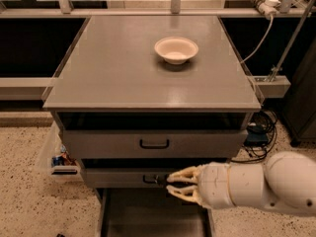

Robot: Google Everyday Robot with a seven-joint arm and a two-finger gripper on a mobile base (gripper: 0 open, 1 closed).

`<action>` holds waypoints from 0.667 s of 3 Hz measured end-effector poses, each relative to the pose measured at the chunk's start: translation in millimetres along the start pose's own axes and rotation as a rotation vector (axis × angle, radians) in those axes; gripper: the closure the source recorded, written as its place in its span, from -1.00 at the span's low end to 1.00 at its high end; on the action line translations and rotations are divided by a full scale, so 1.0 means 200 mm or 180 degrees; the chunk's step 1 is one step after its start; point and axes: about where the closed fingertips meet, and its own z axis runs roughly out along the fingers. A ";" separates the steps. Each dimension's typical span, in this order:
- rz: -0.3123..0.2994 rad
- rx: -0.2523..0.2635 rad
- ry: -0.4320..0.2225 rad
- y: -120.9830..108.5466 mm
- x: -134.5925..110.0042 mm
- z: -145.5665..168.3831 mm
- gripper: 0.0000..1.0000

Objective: Pick rxbar chocolate from bottom drawer and place on counter

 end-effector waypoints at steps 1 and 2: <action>-0.0477 -0.0017 0.0186 -0.14 -0.42 -0.25 1.00; -0.0934 -0.0016 0.0358 -0.34 -0.89 -0.51 1.00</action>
Offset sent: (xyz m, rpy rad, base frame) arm 0.0074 0.0289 0.2956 -0.2865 -0.2466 0.1787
